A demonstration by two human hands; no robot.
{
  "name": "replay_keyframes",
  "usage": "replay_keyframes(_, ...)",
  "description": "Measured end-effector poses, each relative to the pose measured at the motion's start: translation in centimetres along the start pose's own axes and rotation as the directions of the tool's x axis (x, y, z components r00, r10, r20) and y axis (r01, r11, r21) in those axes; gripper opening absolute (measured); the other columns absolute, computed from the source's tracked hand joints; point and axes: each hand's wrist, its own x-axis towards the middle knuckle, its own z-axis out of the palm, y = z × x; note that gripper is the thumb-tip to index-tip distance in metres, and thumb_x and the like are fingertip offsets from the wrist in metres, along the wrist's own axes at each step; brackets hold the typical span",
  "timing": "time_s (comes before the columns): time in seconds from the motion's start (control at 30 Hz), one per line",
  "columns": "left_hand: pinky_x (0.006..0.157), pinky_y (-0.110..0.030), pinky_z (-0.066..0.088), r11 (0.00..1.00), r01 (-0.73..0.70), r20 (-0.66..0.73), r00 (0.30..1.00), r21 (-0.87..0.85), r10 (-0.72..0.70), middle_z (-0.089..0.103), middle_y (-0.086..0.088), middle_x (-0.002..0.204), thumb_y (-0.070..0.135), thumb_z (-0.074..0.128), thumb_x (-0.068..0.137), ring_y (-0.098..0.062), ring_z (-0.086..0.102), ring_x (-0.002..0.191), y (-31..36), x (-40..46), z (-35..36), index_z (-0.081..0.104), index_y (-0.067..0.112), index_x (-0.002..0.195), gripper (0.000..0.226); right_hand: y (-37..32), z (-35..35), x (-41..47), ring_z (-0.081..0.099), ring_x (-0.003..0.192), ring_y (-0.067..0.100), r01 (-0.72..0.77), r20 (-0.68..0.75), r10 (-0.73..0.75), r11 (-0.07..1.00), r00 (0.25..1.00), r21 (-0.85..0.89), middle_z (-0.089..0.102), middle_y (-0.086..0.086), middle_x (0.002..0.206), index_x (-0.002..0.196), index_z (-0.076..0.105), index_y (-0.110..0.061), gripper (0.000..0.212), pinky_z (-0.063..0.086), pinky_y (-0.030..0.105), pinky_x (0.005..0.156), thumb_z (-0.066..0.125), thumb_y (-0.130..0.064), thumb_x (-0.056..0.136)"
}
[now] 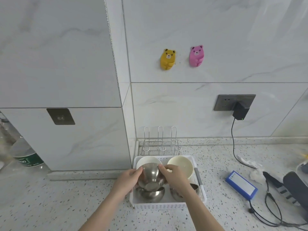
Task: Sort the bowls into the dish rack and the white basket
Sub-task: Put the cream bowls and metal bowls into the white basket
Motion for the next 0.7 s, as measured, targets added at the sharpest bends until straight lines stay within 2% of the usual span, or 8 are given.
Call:
replay_keyframes(0.13, 0.051, -0.022, 0.045, 0.997, 0.007, 0.048, 0.999, 0.078, -0.011, 0.073, 0.001, 0.087, 0.064, 0.041, 0.094, -0.008, 0.054, 0.048, -0.2, 0.6, 0.4, 0.062, 0.036, 0.098, 0.035, 0.2, 0.4, 0.7, 0.071, 0.071, 0.02, -0.026, 0.072, 0.03, 0.998, 0.997, -0.051, 0.075, 0.003, 0.073, 0.082, 0.072, -0.018, 0.043, 0.06, 0.035, 0.076, 0.056, -0.057, 0.088)
replay_keyframes(0.23, 0.048, -0.02, 0.046, 0.997, 0.018, 0.036, 0.999, 0.079, -0.021, 0.067, 0.014, 0.092, 0.066, 0.044, 0.092, -0.007, 0.056, 0.043, -0.7, 0.6, 0.8, 0.055, 0.037, 0.114, 0.039, 0.5, 0.7, 0.8, 0.062, 0.059, 0.014, -0.046, 0.094, 0.054, 0.995, 0.994, -0.084, 0.071, -0.001, 0.07, 0.08, 0.07, -0.018, 0.043, 0.053, 0.029, 0.06, 0.057, -0.059, 0.084)
replay_keyframes(0.3, 0.048, -0.021, 0.047, 0.994, 0.002, 0.019, 1.0, 0.111, -0.004, 0.062, 0.021, 0.095, 0.069, 0.044, 0.089, -0.006, 0.057, 0.043, -1.0, 0.4, 0.9, 0.055, 0.037, 0.12, 0.046, 0.7, 0.8, 0.7, 0.056, 0.052, 0.012, -0.055, 0.103, 0.064, 0.994, 0.993, -0.089, 0.067, -0.003, 0.064, 0.076, 0.069, -0.019, 0.044, 0.049, 0.026, 0.057, 0.058, -0.061, 0.082)
replay_keyframes(0.33, 0.05, -0.021, 0.049, 0.992, -0.013, 0.012, 1.0, 0.128, 0.011, 0.061, 0.023, 0.096, 0.07, 0.044, 0.088, -0.005, 0.06, 0.048, -1.1, 0.4, 1.0, 0.055, 0.037, 0.121, 0.048, 0.8, 0.9, 0.7, 0.055, 0.051, 0.012, -0.059, 0.102, 0.068, 0.995, 0.992, -0.086, 0.066, -0.004, 0.062, 0.074, 0.069, -0.019, 0.044, 0.048, 0.026, 0.057, 0.059, -0.062, 0.081)
replay_keyframes(0.47, 0.076, -0.032, 0.058, 0.985, -0.028, 0.003, 1.0, 0.172, 0.028, 0.06, 0.018, 0.109, 0.074, 0.045, 0.084, -0.007, 0.063, 0.093, -1.2, 0.6, 1.0, 0.057, 0.039, 0.123, 0.054, 0.9, 0.9, 0.7, 0.056, 0.051, 0.01, -0.055, 0.106, 0.061, 0.996, 0.992, -0.064, 0.066, -0.005, 0.063, 0.067, 0.066, -0.021, 0.04, 0.046, 0.023, 0.052, 0.061, -0.059, 0.081)
replay_keyframes(0.6, 0.082, -0.027, 0.052, 0.991, -0.05, 0.039, 0.998, 0.125, 0.046, 0.064, 0.017, 0.109, 0.063, 0.052, 0.088, -0.004, 0.06, 0.099, -1.9, 1.2, 1.5, 0.062, 0.034, 0.118, 0.043, 0.8, 0.6, 0.6, 0.048, 0.035, 0.0, -0.035, 0.11, 0.042, 0.997, 0.993, -0.062, 0.064, -0.008, 0.058, 0.068, 0.065, -0.023, 0.034, 0.041, 0.014, 0.043, 0.065, -0.054, 0.08)
replay_keyframes(0.7, 0.092, -0.026, 0.048, 0.998, -0.054, 0.083, 0.995, 0.022, 0.052, 0.065, 0.01, 0.121, 0.047, 0.06, 0.092, -0.008, 0.058, 0.113, -2.6, 1.2, 2.3, 0.062, 0.027, 0.125, 0.039, 1.1, 0.7, 0.5, 0.051, 0.036, 0.003, -0.022, 0.133, 0.041, 0.989, 0.99, -0.143, 0.066, -0.007, 0.061, 0.074, 0.067, -0.024, 0.028, 0.043, 0.017, 0.049, 0.067, -0.051, 0.081)
